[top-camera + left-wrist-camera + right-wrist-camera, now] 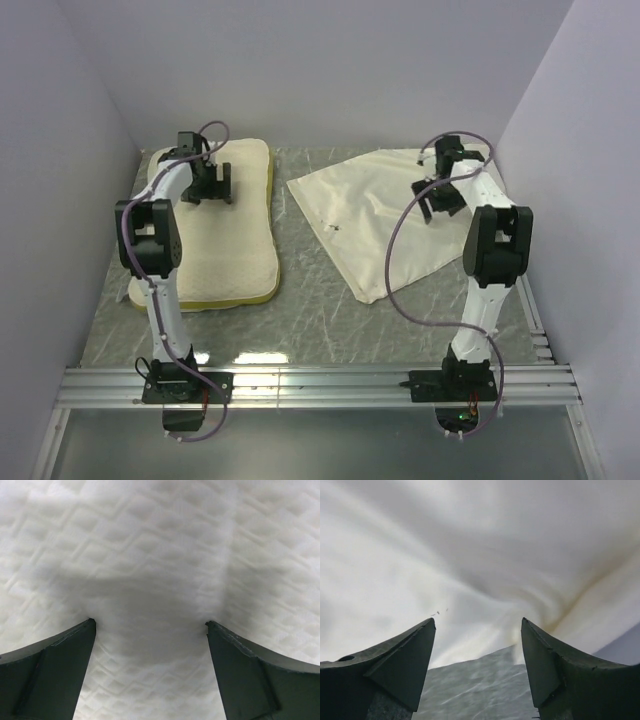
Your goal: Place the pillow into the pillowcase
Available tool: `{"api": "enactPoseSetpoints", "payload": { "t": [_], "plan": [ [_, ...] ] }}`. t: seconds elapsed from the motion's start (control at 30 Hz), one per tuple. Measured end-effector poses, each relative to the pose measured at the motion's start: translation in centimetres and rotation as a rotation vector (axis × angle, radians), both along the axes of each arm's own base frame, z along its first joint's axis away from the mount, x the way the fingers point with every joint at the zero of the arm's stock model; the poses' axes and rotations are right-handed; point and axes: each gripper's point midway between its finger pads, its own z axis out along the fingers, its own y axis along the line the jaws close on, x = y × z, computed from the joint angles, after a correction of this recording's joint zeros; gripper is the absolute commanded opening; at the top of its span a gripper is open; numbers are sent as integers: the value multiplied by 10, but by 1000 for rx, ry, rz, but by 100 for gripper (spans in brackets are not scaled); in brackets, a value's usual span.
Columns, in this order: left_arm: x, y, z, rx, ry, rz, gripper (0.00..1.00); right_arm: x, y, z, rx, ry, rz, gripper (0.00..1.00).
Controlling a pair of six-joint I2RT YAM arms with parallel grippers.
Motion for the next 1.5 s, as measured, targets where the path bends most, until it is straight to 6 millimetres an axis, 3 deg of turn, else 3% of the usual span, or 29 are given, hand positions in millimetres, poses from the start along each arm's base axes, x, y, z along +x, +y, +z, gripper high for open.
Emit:
{"api": "enactPoseSetpoints", "payload": {
  "t": [0.07, 0.17, 0.2, 0.27, 0.3, 0.33, 0.43, 0.57, 0.7, 0.83, 0.93, 0.97, 1.1, 1.17, 1.3, 1.5],
  "plan": [
    [9, -7, -10, 6, 22, -27, 99, -4, 38, 18, 46, -30, 62, 78],
    [20, -15, -26, 18, 52, -73, 73, -14, 90, 47, 133, -73, 148, 78],
    [21, -16, -27, 22, 51, -88, 51, -18, 102, 57, 164, -86, 166, 78],
    [22, -17, -25, 37, 49, -133, 36, -25, 113, 71, 215, -100, 170, 78],
    [22, -17, -24, 44, 48, -158, 12, -29, 114, 76, 238, -105, 165, 78],
    [22, -17, -23, 57, 46, -197, 0, -33, 115, 79, 256, -106, 156, 78],
    [19, -14, -18, 121, 36, -357, 0, -44, 119, 78, 308, -88, 139, 77],
    [0, -11, -3, 236, 8, -647, 0, -60, 129, 63, 367, -25, 124, 77],
    [-50, -5, 20, 303, 43, -940, 0, -73, 143, 54, 407, 22, 127, 77],
    [-73, 1, 45, 290, 54, -1121, 0, -74, 154, 56, 436, 26, 133, 77],
    [-72, 2, 57, 281, 14, -1185, 11, -76, 160, 57, 457, 32, 133, 77],
    [-72, 0, 57, 277, 1, -1201, 24, -76, 161, 57, 461, 32, 133, 77],
    [-87, -8, 32, 238, 22, -1234, 61, -77, 166, 57, 475, 35, 141, 78],
    [-98, -12, 20, 202, 53, -1232, 99, -79, 167, 56, 476, 40, 145, 79],
    [-101, -18, 29, 106, 22, -1127, 99, -84, 173, 53, 478, 54, 158, 81],
    [-64, -26, 58, 94, -150, -856, 99, -84, 182, 55, 486, 52, 160, 86]
  ]
}}
